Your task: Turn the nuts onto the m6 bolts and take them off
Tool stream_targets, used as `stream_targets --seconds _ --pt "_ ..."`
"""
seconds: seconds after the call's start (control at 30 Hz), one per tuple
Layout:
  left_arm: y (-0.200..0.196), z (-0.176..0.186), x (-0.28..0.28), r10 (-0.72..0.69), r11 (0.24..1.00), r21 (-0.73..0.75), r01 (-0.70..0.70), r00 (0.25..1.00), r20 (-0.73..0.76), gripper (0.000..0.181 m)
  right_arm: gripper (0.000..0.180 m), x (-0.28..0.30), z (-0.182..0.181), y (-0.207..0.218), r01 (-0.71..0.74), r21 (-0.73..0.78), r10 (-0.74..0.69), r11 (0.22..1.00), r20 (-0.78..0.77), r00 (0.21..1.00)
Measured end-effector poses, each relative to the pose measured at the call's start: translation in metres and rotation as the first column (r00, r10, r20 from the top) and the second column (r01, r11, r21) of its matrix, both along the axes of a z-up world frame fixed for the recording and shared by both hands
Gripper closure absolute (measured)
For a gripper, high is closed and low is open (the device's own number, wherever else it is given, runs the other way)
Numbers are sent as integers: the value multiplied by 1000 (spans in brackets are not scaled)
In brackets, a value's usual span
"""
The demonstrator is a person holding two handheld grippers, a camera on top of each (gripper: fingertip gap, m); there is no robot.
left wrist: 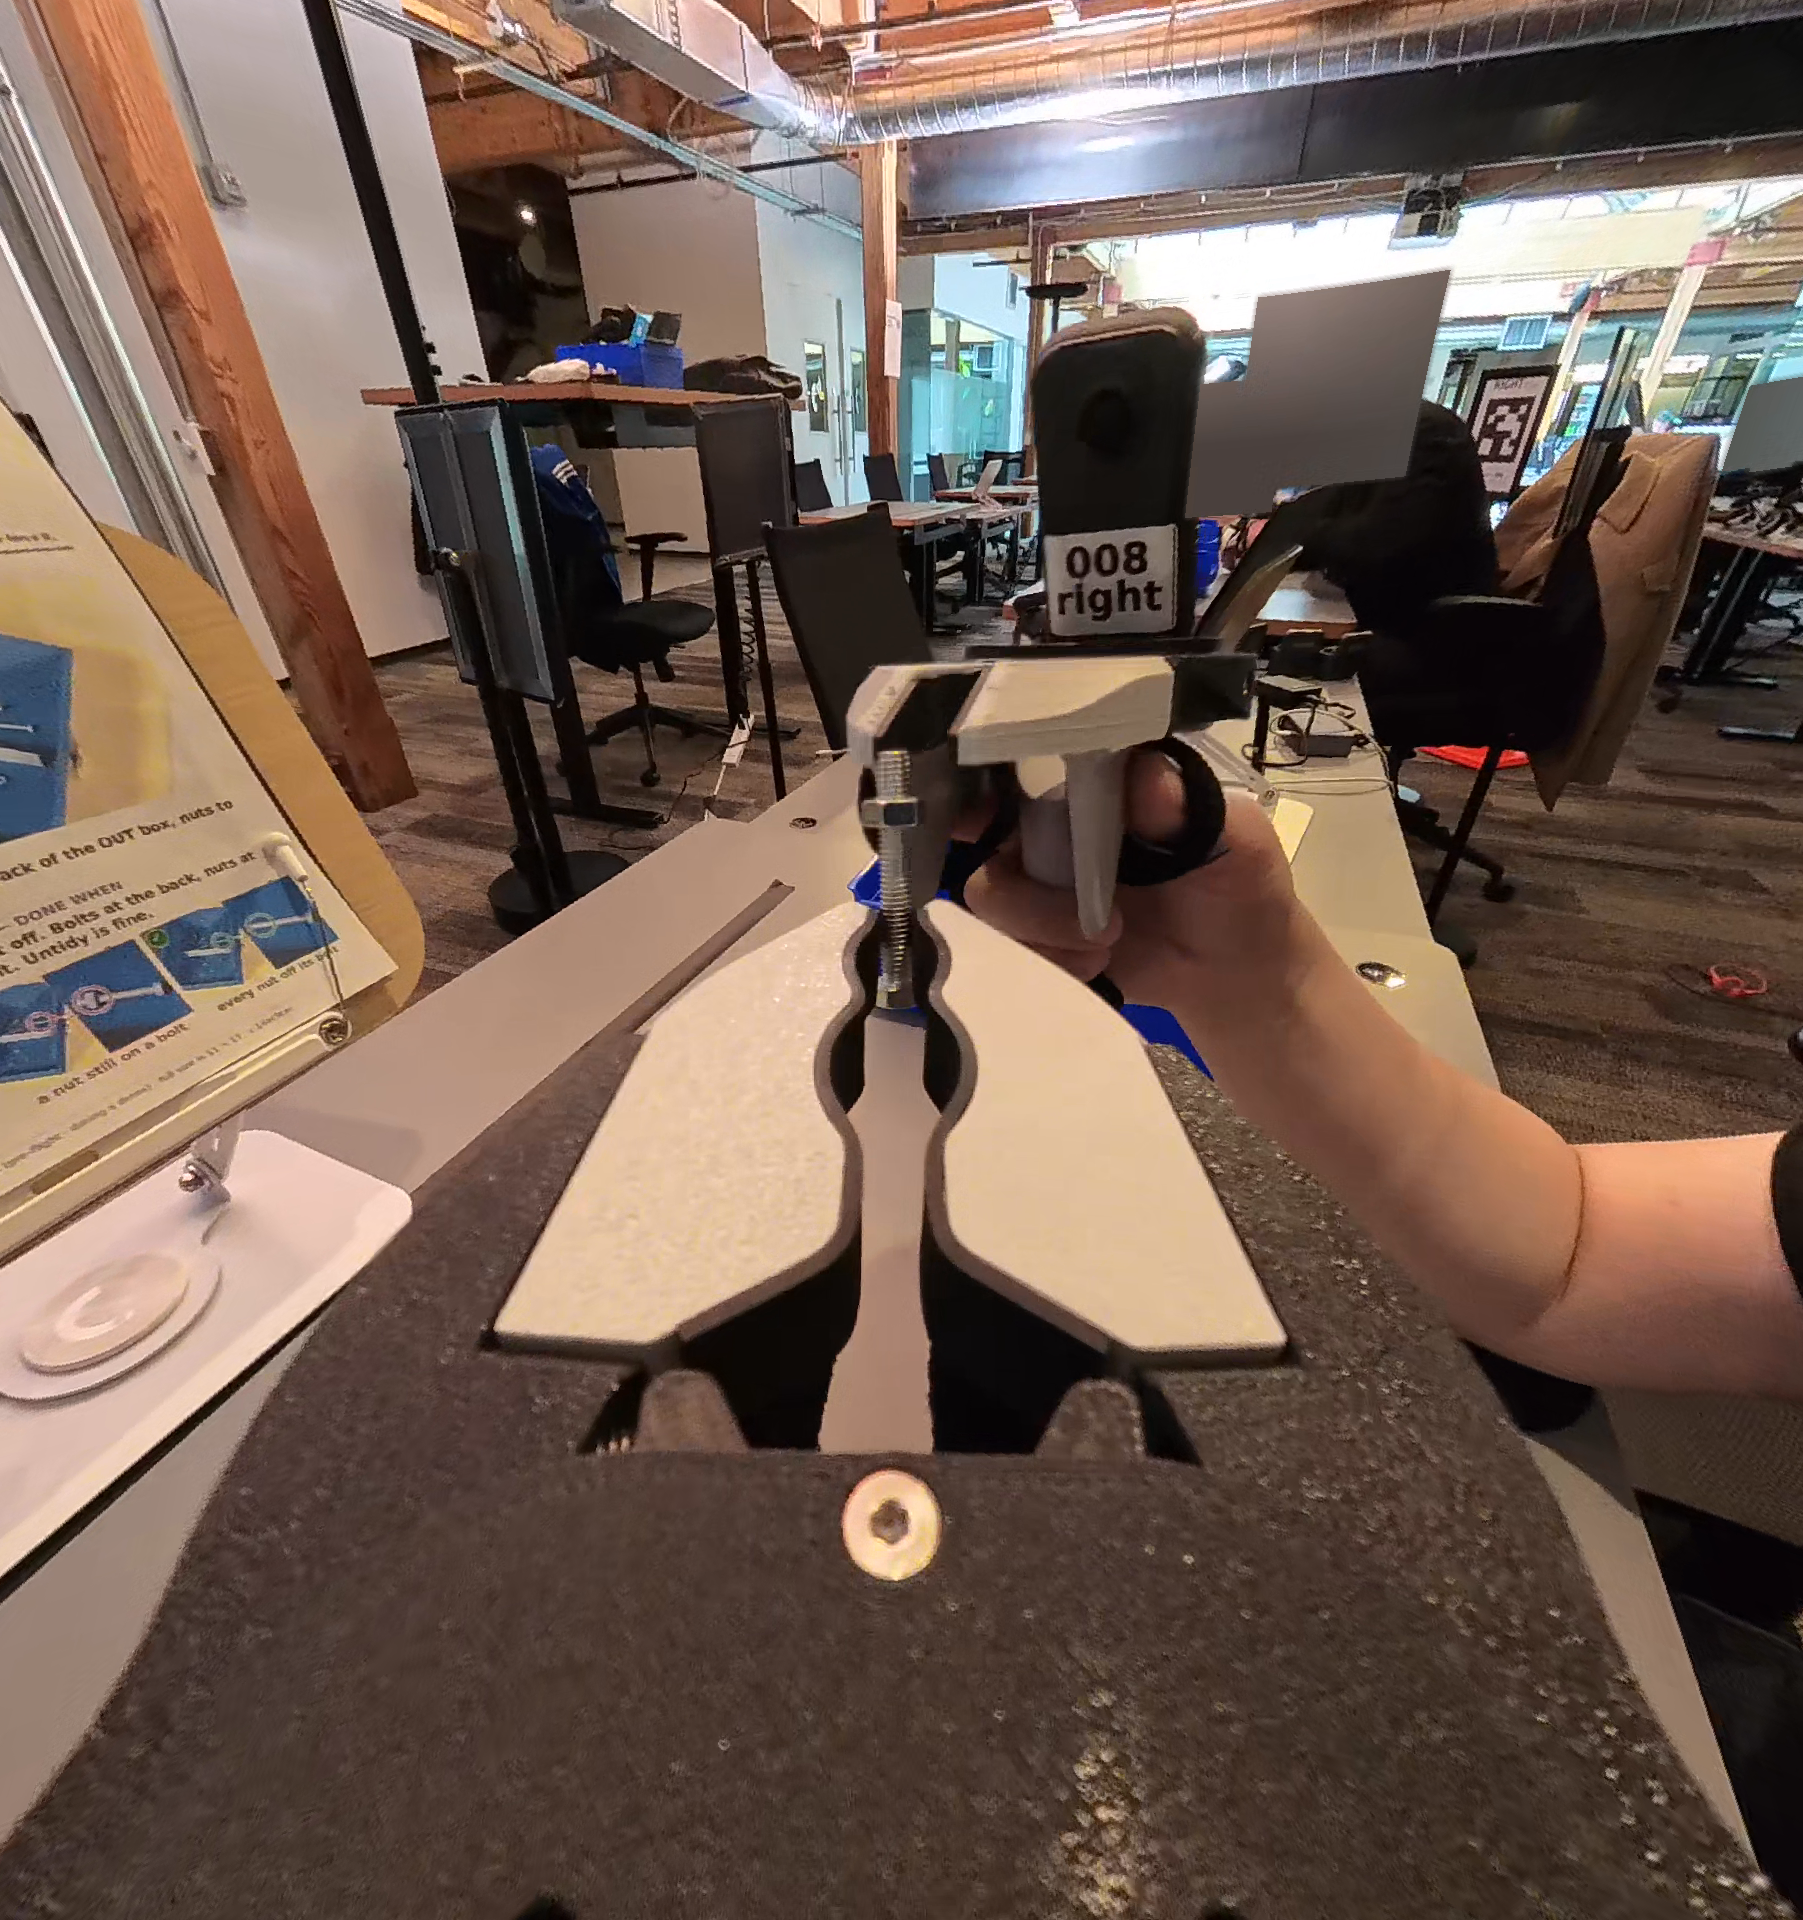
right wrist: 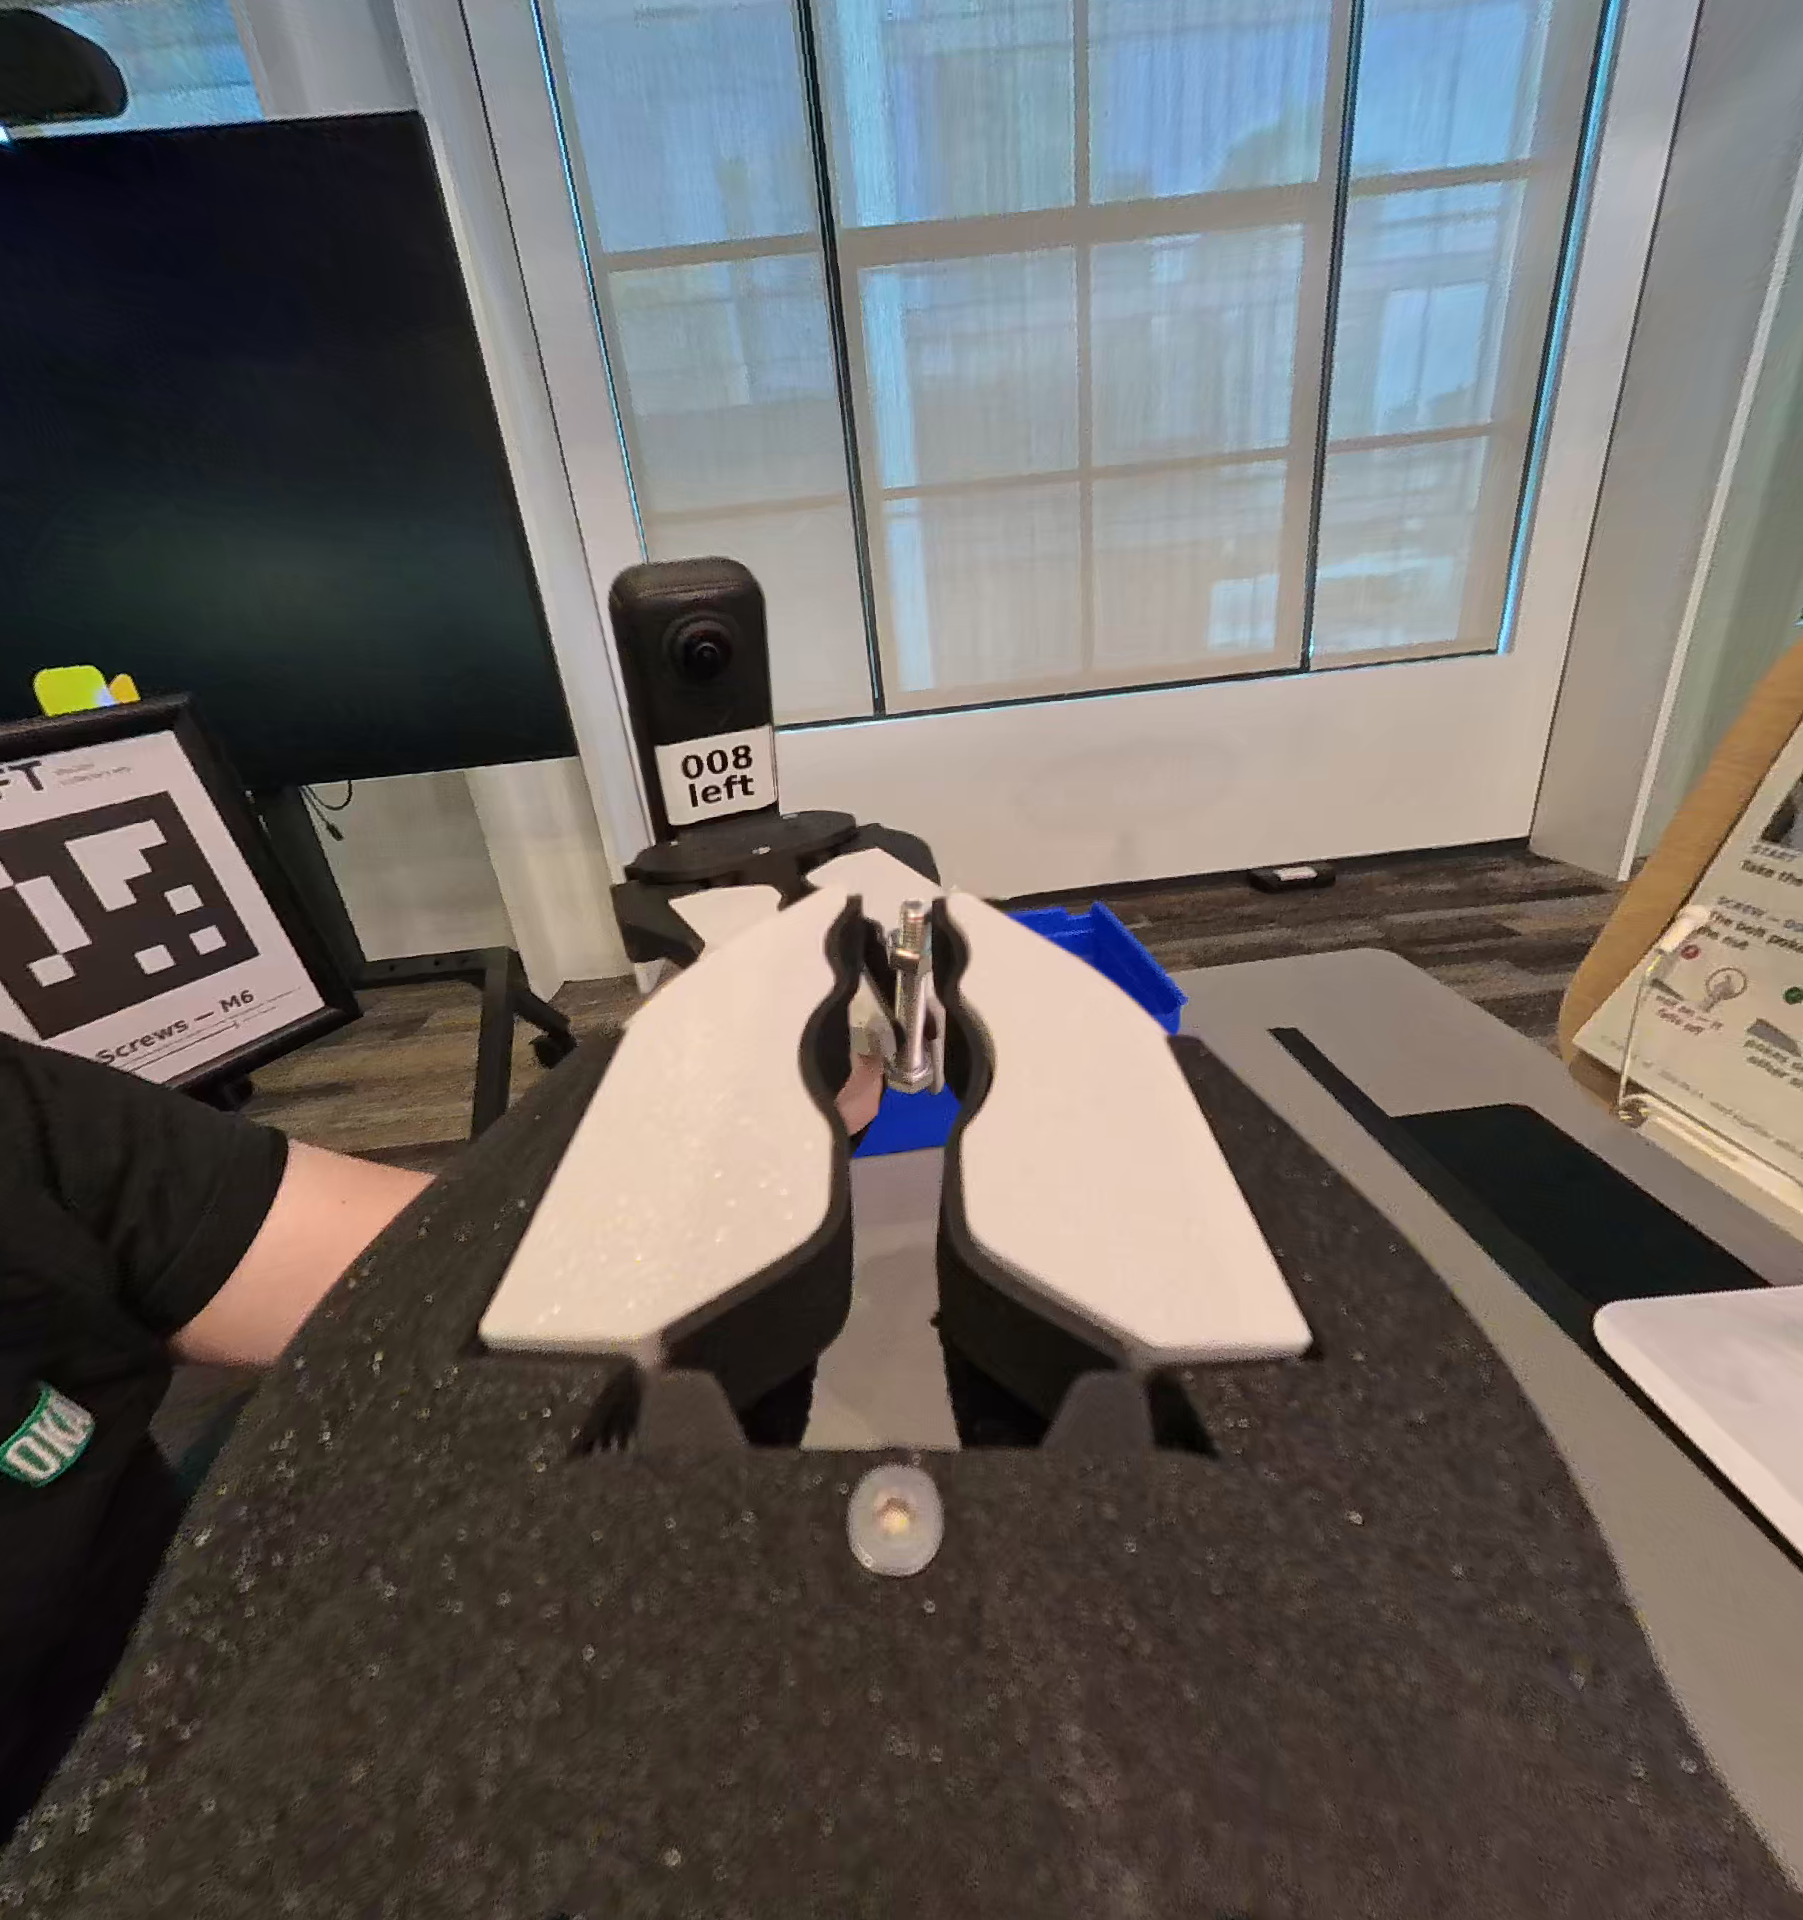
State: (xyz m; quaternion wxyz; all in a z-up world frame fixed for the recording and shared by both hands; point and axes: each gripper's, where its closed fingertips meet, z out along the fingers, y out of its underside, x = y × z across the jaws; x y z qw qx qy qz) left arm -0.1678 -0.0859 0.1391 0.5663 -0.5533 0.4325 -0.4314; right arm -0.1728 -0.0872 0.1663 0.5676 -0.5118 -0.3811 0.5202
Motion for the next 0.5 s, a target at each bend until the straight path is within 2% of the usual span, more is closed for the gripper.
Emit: stream_targets --seconds 0.07,0.1,0.33,0.4,0.5 --pt "-1 0 1 0 1000 4 0 1000 -3 176 169 -4 -4 0 -7 -2 7 1000 19 1000" --pt "-2 0 1 1 1000 7 -1 1000 -8 176 174 -4 -3 1 5 9 -6 1000 18 1000" --pt "-4 -2 2 19 1000 18 -19 1000 -13 175 175 -2 -6 2 15 17 -16 1000 39 999" --pt "-1 -1 -2 53 998 30 -52 998 -18 163 175 -1 -4 3 36 30 -37 999 36 999" --pt "-3 -3 -7 47 999 26 -46 997 -54 157 175 2 -1 1 35 26 -35 999 21 999"
